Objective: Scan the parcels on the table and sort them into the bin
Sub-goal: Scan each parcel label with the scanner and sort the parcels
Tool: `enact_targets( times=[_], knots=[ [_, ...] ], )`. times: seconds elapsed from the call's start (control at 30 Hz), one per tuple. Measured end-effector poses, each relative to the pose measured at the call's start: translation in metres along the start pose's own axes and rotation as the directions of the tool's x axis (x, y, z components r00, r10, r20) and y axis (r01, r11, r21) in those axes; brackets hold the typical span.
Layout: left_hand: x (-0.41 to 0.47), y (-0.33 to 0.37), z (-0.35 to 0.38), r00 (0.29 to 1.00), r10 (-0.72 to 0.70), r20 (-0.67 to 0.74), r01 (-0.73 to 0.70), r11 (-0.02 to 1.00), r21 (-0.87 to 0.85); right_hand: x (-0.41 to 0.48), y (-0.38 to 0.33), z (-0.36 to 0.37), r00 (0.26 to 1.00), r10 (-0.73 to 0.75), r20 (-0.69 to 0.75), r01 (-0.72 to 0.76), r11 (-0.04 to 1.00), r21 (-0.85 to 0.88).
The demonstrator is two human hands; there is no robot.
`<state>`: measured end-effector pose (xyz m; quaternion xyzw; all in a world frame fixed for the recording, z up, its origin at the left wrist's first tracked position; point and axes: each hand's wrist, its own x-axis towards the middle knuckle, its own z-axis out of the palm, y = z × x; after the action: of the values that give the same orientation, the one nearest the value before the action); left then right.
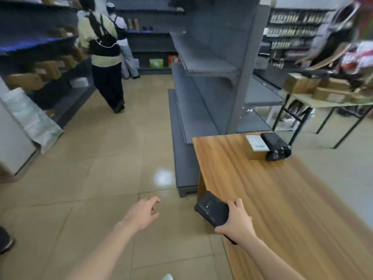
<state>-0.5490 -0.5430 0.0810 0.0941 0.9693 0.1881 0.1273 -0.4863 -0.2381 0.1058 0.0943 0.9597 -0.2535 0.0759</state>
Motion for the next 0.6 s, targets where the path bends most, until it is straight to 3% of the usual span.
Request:
enact_targets(
  times=[0.27,0.6],
  knots=[
    [0.166,0.043,-0.009,0.962,0.244,0.121,-0.241,0.970,-0.040,0.069,0.033,-0.031,0.939,0.322,-0.124,-0.309,0.944,0.113],
    [0.298,0.131,-0.013,0.854,0.433,0.288,-0.463,0.885,0.043,0.120,0.060,-0.047,0.804,0.564,-0.186,-0.503,0.814,0.291]
  ],
)
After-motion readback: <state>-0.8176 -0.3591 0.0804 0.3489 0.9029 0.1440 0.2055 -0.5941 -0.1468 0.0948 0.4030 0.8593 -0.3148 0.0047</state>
